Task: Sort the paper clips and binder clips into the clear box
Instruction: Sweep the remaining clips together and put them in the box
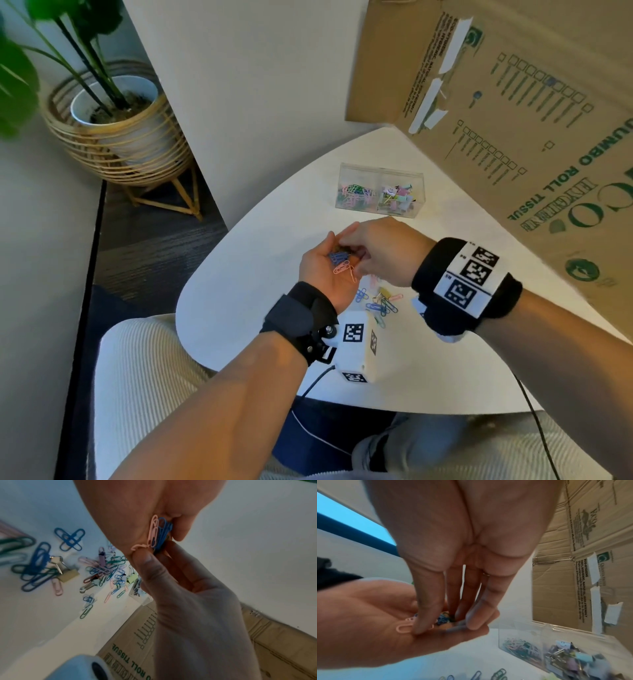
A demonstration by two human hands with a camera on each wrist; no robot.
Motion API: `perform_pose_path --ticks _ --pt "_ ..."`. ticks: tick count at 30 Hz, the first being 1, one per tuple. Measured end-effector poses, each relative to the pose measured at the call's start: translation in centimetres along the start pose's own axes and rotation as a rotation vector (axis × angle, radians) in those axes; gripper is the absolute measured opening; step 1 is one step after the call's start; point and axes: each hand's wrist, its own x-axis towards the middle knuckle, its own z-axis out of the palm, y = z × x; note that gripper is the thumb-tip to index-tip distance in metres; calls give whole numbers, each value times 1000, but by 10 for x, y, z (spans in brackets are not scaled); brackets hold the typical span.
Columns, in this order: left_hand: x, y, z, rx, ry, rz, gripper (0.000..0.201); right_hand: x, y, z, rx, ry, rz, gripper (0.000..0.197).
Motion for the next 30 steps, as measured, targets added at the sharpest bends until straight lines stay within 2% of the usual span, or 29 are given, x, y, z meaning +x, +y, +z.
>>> perform_pose_path --ticks 4,9,12,14,19,23,27,29,30 --pt "-6 -7 0 27 15 -17 45 -2 -5 9 -27 50 -15 16" --pt "-10 -5 0 -18 29 -19 44 1 -13 24 -22 90 -4 27" --pt "-7 -3 -2 -29 11 -22 48 2 -12 23 5 121 2 22" --pt "-6 -1 -3 -50 5 -21 49 1 -8 20 134 157 18 17" --pt "-1 3 -4 -82 3 5 40 0 5 7 670 292 161 14" --pt "1 6 -6 -66 -23 12 41 15 18 -15 799 488 268 13" --pt "1 4 -7 -13 -22 -4 41 53 43 -37 738 646 377 11" --pt "1 4 -6 -1 -23 -5 42 71 56 -43 647 642 406 19" --pt "1 5 -6 -4 -25 -4 42 77 60 -44 554 587 415 28"
